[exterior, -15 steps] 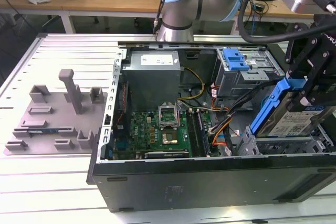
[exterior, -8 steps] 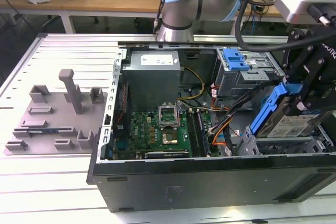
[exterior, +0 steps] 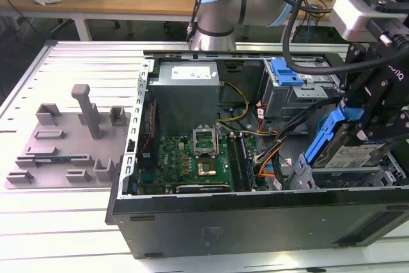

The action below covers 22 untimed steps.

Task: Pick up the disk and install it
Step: 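Insert the disk into the insertion slot, then insert the first disk wire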

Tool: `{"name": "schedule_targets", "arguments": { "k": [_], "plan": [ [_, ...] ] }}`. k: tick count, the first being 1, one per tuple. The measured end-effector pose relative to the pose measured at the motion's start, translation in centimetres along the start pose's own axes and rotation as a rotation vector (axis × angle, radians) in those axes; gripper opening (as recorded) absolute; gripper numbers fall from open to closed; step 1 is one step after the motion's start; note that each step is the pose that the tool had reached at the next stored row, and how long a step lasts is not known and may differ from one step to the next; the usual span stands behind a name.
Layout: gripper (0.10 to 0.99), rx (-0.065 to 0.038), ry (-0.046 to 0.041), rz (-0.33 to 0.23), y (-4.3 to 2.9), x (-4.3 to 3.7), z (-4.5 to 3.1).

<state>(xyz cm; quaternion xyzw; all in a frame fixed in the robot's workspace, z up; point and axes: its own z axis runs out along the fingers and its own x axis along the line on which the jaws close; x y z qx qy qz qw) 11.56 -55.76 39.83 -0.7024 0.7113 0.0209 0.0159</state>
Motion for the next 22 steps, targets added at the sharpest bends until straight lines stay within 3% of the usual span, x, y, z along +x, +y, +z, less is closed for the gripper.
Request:
{"name": "schedule_targets", "arguments": {
  "k": [4,5,22],
  "plan": [
    [0.376,0.0,0.0,0.0,0.0,0.0,0.05],
    [0.443,0.0,-0.0001,0.0,0.0,0.0,0.06],
    [0.443,0.0,0.0056,0.0,0.0,0.01,0.06]
  ]
}}
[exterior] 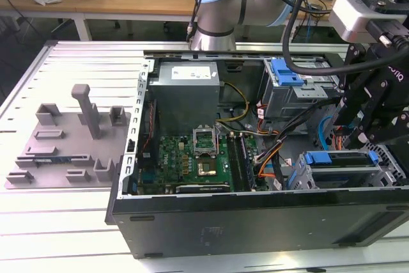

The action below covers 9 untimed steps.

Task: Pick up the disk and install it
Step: 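Insert the first disk wire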

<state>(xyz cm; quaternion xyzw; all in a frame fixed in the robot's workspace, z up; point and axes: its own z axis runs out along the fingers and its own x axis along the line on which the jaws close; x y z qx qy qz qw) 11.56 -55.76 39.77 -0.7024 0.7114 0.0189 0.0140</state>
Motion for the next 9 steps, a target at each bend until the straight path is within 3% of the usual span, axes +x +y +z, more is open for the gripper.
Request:
{"name": "schedule_targets", "arguments": {
  "k": [5,6,8,9],
  "plan": [
    [0.443,0.0,0.0021,0.0,0.0,-0.04,0.01],
    [0.443,0.0,0.0066,0.0,0.0,-0.11,0.0],
    [0.443,0.0,0.0288,0.0,0.04,-0.49,0.03],
    [0.443,0.001,0.0495,0.0,0.08,-0.82,0.03]
  ]
}}
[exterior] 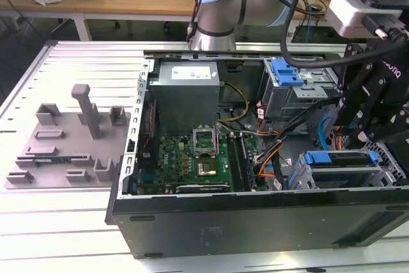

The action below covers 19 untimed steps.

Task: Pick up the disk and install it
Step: 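Insert the first disk wire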

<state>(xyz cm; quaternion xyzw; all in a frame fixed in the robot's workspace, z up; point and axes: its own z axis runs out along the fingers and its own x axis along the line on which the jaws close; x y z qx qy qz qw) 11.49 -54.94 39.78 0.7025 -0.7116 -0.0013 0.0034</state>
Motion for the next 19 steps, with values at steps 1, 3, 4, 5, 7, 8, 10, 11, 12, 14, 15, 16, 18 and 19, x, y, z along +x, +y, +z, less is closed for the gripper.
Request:
{"name": "schedule_targets", "arguments": {
  "k": [1,3,4,5,7,8,10,11,12,14,15,16,18,19],
  "plan": [
    [0.443,0.0,0.0078,0.0,0.02,-0.15,0.0],
    [0.443,0.0,0.0242,0.0,0.05,-0.51,0.0],
    [0.443,0.0,0.0352,0.0,0.05,-0.77,0.0],
    [0.443,0.001,0.0496,0.0,0.06,-1.1,0.01],
    [0.443,0.001,0.0661,0.0,0.07,-1.74,0.01],
    [0.443,0.001,0.068,0.0,0.07,-1.95,0.0],
    [0.443,0.001,0.0712,0.001,0.08,-2.61,0.0],
    [0.443,0.001,0.0764,0.001,0.09,-3.23,0.0],
    [0.443,0.001,0.082,0.001,0.1,-3.61,-0.01],
    [0.443,0.001,0.0935,0.001,0.11,-4.55,-0.02],
    [0.443,0.001,0.0972,0.001,0.11,-4.85,-0.01],
    [0.443,0.001,0.1085,0.001,0.12,-5.44,-0.01],
    [0.443,0.002,0.1307,0.001,0.12,-6.1,-0.01],
    [0.443,0.002,0.1426,0.001,0.11,-6.38,-0.02]
  ]
}}
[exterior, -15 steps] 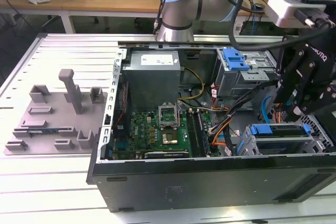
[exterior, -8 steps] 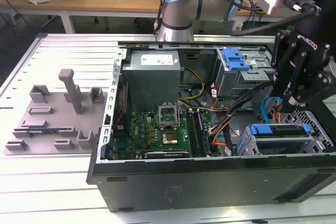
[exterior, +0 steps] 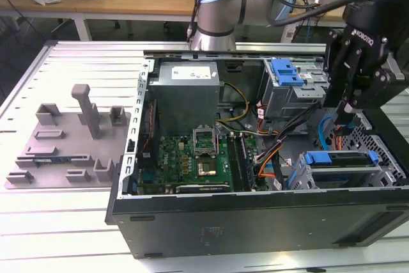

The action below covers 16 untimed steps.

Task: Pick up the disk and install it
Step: 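Insert the first disk wire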

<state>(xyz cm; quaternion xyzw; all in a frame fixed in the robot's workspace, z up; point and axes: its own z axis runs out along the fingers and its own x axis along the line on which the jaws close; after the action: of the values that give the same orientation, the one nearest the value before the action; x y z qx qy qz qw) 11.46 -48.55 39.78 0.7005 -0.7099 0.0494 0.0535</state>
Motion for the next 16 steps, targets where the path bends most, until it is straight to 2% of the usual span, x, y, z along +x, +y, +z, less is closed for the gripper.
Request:
{"name": "schedule_targets", "arguments": {
  "k": [2,3,5,8,11,12,13,15,16],
  "plan": [
    [0.443,0.0,0.0184,0.0,-0.07,-0.53,-0.07],
    [0.443,0.0,0.0238,0.0,-0.14,-0.82,-0.12],
    [0.443,0.0,0.0258,0.0,-0.3,-1.08,-0.15],
    [0.443,-0.006,0.026,-0.001,-1.22,-1.16,-0.16],
    [0.443,-0.015,0.0262,-0.002,-2.43,-1.25,-0.18],
    [0.443,-0.016,0.0308,-0.003,-2.52,-1.55,-0.23],
    [0.443,-0.015,0.0398,-0.002,-2.51,-1.79,-0.27],
    [0.443,-0.015,0.082,-0.002,-2.51,-2.62,-0.38],
    [0.443,-0.015,0.0994,-0.001,-2.5,-2.95,-0.44]
  ]
}}
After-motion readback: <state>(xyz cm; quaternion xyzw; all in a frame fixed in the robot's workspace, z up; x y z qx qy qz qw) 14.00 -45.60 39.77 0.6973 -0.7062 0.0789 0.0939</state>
